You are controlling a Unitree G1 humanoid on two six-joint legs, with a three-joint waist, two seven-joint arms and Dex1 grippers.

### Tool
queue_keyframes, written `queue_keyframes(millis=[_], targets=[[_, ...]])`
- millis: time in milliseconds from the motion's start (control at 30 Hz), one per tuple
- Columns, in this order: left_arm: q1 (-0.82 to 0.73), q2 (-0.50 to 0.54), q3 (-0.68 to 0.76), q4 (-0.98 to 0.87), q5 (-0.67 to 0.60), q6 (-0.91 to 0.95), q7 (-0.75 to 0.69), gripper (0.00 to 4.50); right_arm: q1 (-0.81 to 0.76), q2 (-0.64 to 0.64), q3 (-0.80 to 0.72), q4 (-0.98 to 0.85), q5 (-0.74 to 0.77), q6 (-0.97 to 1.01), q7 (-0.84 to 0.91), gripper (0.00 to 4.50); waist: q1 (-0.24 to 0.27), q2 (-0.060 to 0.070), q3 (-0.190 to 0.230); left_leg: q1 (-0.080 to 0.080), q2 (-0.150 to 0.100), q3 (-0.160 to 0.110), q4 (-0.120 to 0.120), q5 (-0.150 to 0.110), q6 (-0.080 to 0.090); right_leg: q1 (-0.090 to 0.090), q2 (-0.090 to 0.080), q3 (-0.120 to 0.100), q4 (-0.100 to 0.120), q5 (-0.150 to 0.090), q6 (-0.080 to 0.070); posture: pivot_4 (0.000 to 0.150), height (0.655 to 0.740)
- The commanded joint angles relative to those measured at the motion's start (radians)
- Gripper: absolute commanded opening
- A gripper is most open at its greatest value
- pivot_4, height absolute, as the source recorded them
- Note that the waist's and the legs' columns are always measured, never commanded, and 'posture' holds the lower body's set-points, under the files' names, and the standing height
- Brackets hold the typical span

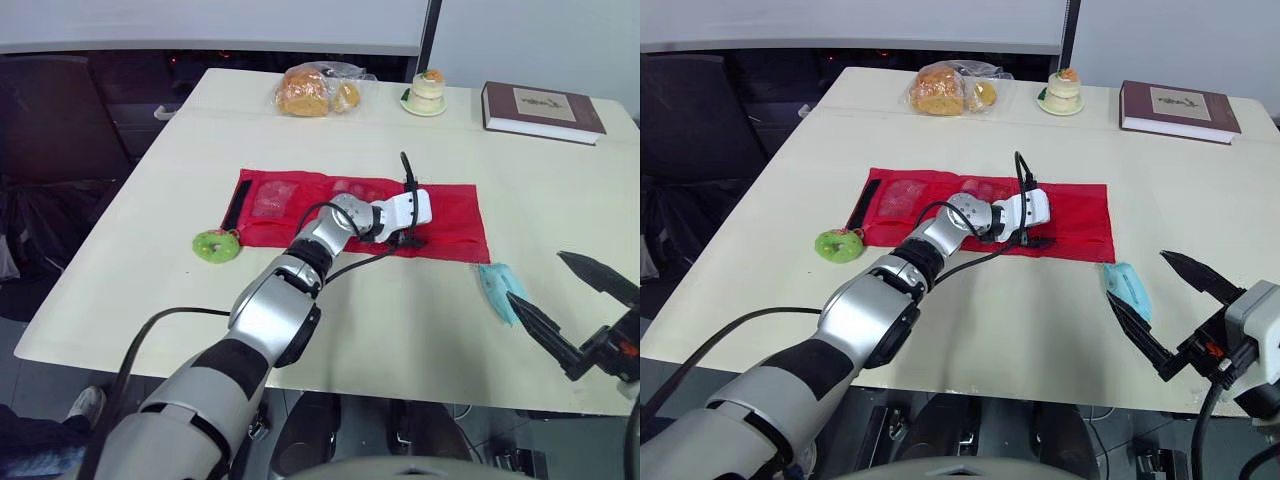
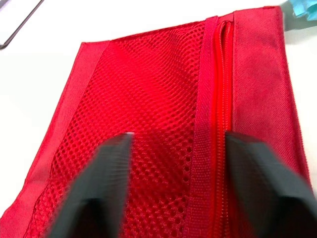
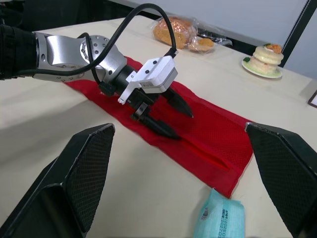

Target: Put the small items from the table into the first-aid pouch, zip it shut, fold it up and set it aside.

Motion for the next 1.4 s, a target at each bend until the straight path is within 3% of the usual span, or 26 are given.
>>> queue_keyframes(millis=[33,67,167,467,767,1000,1133,1200,1233,1267,1333,1400], targets=[[-0.022,-0.005,0.021,-0.008,-0.006,0.000,-0.003,1.33,-0.004,-0.009,-0.023,-0.006,-0.009,0.004,-0.029,4.50,0.000,0.000,0.000,0.000,0.000,0.000,0.000,0.000,0.000,0.000,0.000,0.000,0.000,0.000,0.000,0.150,0.7289],[-0.021,-0.006,0.021,-0.008,-0.006,0.000,-0.004,0.72,-0.003,-0.011,-0.023,-0.004,-0.016,0.008,-0.035,4.50,0.000,0.000,0.000,0.000,0.000,0.000,0.000,0.000,0.000,0.000,0.000,0.000,0.000,0.000,0.000,0.150,0.7289],[-0.020,-0.007,0.024,-0.009,-0.006,-0.001,-0.006,0.13,0.000,-0.009,-0.023,0.001,-0.040,0.015,-0.050,4.50,0.000,0.000,0.000,0.000,0.000,0.000,0.000,0.000,0.000,0.000,0.000,0.000,0.000,0.000,0.000,0.150,0.7289],[-0.020,-0.014,0.059,-0.021,-0.042,0.010,-0.049,0.13,0.037,0.019,0.118,0.069,-0.250,0.113,-0.155,4.50,0.000,0.000,0.000,0.000,0.000,0.000,0.000,0.000,0.000,0.000,0.000,0.000,0.000,0.000,0.000,0.150,0.7289],[-0.020,-0.028,0.101,-0.032,-0.067,0.030,-0.092,0.13,-0.125,0.105,0.361,0.266,-0.378,0.149,-0.235,4.50,0.000,0.001,0.000,0.000,0.000,0.000,0.000,0.000,0.000,0.000,0.000,0.000,0.000,0.000,0.000,0.150,0.7289],[-0.025,-0.029,0.115,-0.038,-0.068,0.048,-0.091,0.13,-0.210,0.165,0.428,0.381,-0.448,0.120,-0.254,4.50,-0.001,0.001,0.000,0.000,0.000,0.000,0.000,0.000,0.000,0.000,0.000,0.000,0.000,0.000,0.000,0.150,0.7289],[-0.026,-0.027,0.123,-0.040,-0.068,0.051,-0.097,0.00,-0.222,0.188,0.433,0.391,-0.468,0.096,-0.246,3.17,-0.001,0.001,0.000,0.000,0.000,0.000,0.000,0.000,0.000,0.000,0.000,0.000,0.001,0.000,0.000,0.150,0.7289],[-0.025,-0.028,0.127,-0.040,-0.067,0.053,-0.100,0.00,-0.220,0.193,0.435,0.394,-0.478,0.085,-0.239,2.11,-0.002,0.001,0.000,0.000,0.000,0.000,0.000,0.000,0.000,0.000,0.000,0.000,0.001,0.000,0.000,0.150,0.7289],[-0.025,-0.028,0.129,-0.040,-0.067,0.054,-0.101,0.00,-0.219,0.195,0.435,0.396,-0.482,0.081,-0.237,1.30,-0.002,0.001,0.000,0.000,0.000,0.000,0.000,0.000,0.000,0.000,0.000,0.000,0.000,0.000,0.000,0.150,0.7289],[-0.025,-0.028,0.129,-0.040,-0.067,0.055,-0.102,0.00,-0.218,0.195,0.434,0.398,-0.486,0.077,-0.236,1.11,-0.003,0.001,0.000,0.000,0.000,0.000,0.000,0.000,0.000,0.000,0.000,0.000,0.000,0.000,0.000,0.150,0.7289],[-0.024,-0.029,0.130,-0.041,-0.068,0.057,-0.105,0.00,-0.215,0.194,0.430,0.400,-0.491,0.069,-0.231,0.24,-0.004,0.001,0.000,0.000,0.000,0.000,0.000,0.000,0.000,0.000,0.000,0.000,0.001,0.000,0.000,0.150,0.7289],[-0.023,-0.031,0.131,-0.043,-0.070,0.058,-0.111,0.00,-0.212,0.188,0.427,0.389,-0.490,0.069,-0.222,0.03,-0.004,0.001,0.000,0.000,0.000,0.000,0.000,0.000,0.000,0.000,0.000,0.000,0.001,0.000,0.000,0.150,0.7289]])
